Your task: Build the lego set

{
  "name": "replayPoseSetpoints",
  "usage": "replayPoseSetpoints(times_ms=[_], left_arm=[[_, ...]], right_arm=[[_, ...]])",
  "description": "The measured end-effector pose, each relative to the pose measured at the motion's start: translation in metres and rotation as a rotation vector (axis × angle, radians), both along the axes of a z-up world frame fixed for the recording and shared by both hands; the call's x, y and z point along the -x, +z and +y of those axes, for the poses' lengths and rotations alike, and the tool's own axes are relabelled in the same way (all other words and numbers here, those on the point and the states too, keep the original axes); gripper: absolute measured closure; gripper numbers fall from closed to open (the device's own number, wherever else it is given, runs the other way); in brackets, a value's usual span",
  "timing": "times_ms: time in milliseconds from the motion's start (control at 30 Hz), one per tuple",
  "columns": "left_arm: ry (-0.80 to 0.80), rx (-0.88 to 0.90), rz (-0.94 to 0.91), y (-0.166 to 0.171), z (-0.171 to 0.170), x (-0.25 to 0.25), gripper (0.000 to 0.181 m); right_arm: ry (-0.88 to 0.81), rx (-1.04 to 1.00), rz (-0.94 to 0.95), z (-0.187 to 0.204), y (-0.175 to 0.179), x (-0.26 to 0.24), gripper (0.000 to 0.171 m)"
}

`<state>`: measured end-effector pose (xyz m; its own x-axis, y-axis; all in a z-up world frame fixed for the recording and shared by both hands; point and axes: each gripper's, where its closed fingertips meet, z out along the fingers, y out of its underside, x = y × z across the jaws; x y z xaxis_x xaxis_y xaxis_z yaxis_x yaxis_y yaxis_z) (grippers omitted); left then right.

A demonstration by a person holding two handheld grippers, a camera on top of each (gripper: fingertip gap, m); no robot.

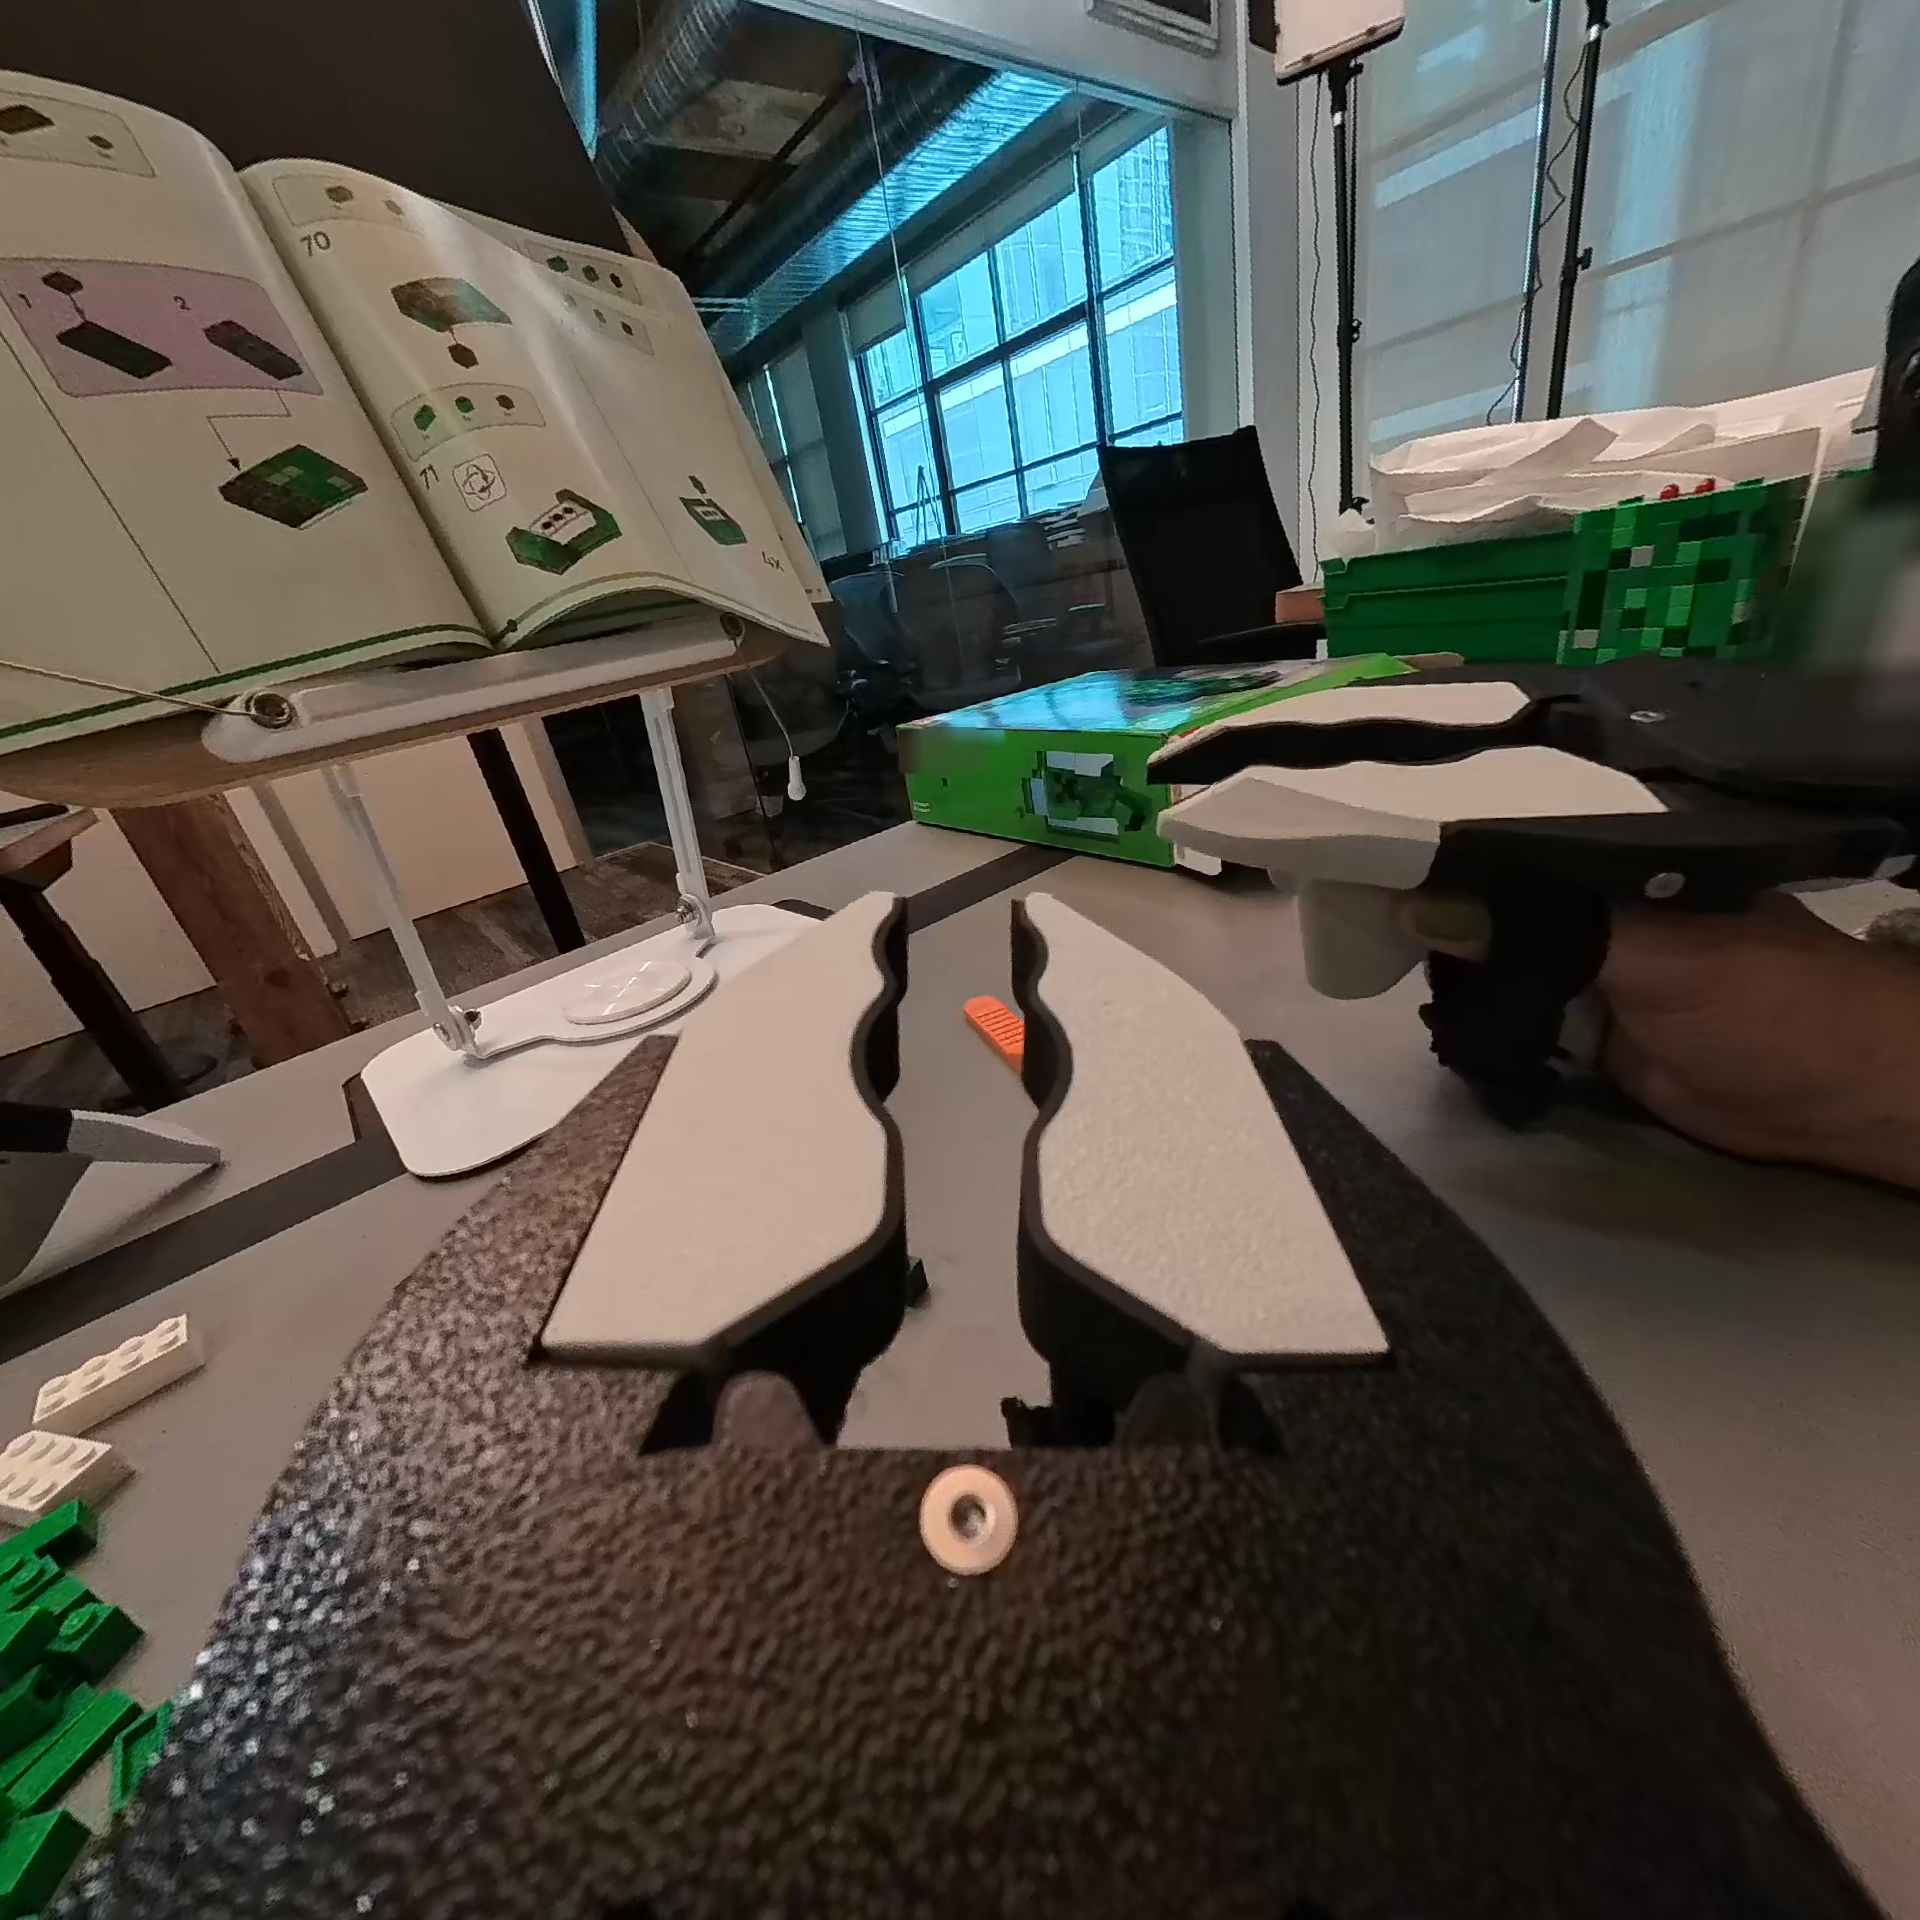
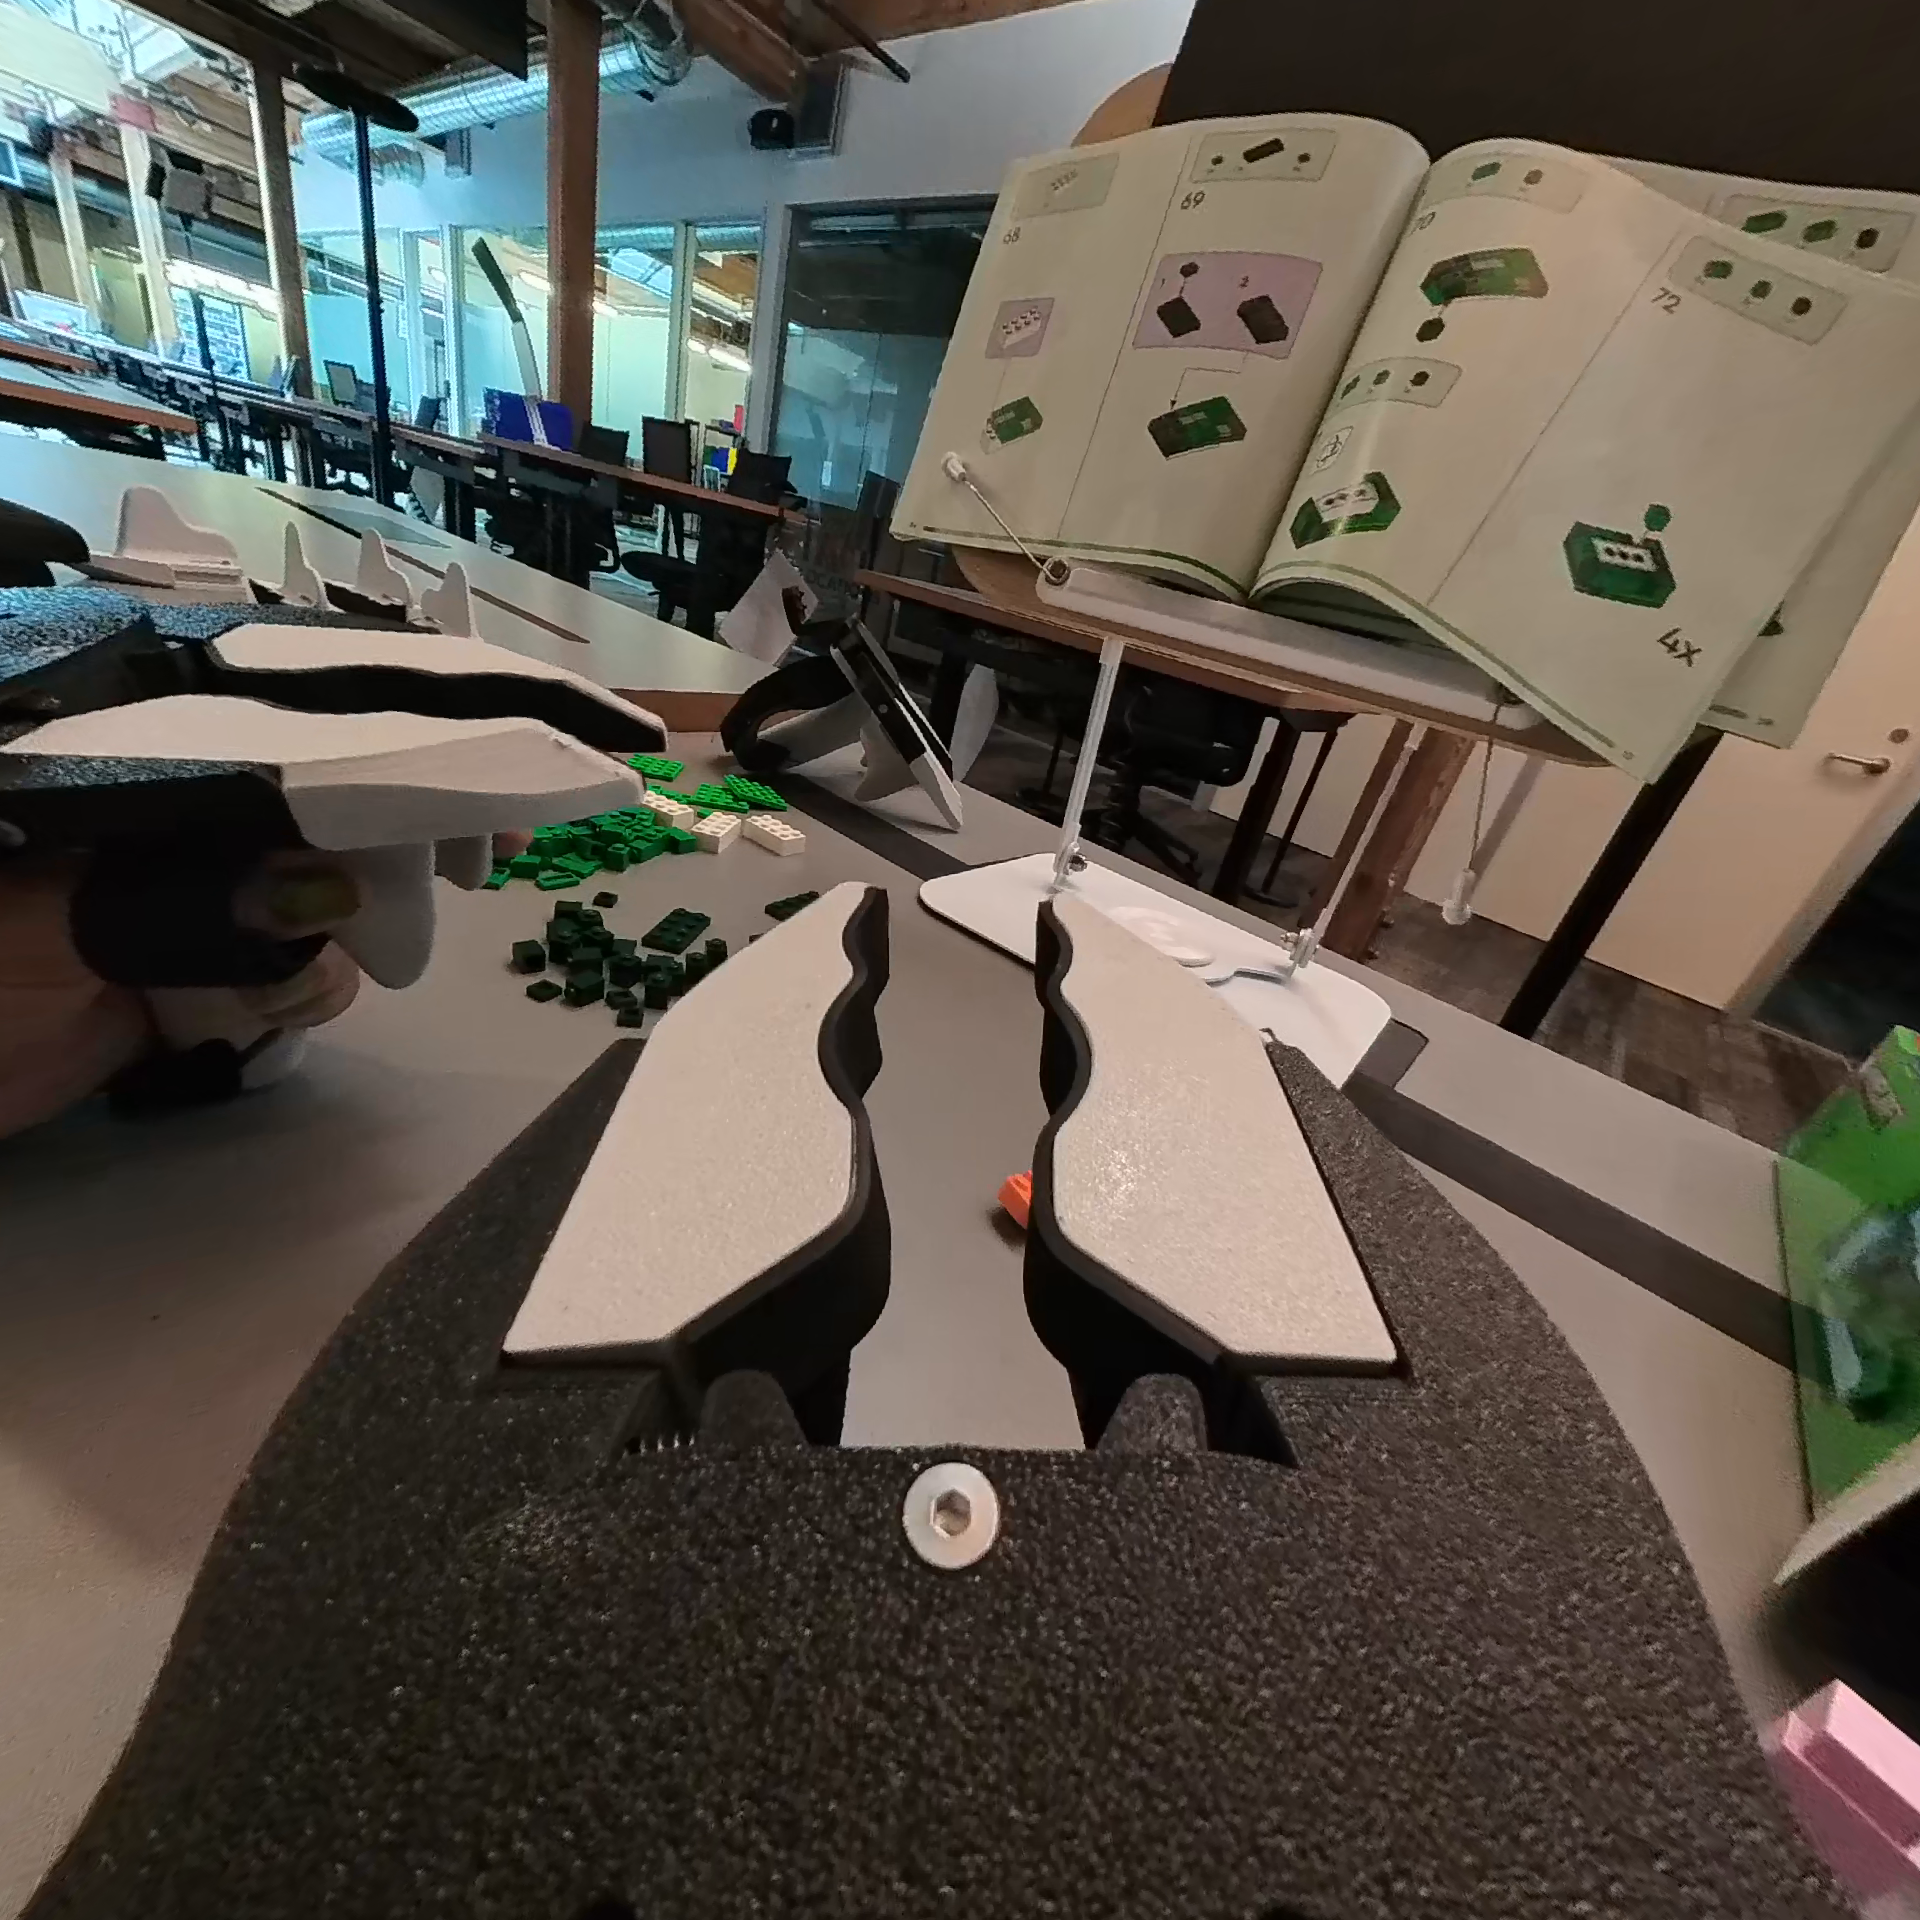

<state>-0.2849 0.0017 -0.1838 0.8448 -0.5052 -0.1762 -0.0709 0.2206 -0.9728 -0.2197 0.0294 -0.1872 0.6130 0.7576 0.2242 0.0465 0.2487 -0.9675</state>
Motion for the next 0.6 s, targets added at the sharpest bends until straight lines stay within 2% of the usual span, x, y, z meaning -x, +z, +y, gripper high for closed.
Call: replayPoseSetpoints(times_ms=[600], left_arm=[[-0.003, 0.001, -0.008, 0.0003, -0.0006, 0.0008, 0.168]], right_arm=[[0.006, 0.002, -0.013, 0.0004, -0.0016, 0.0023, 0.145]])
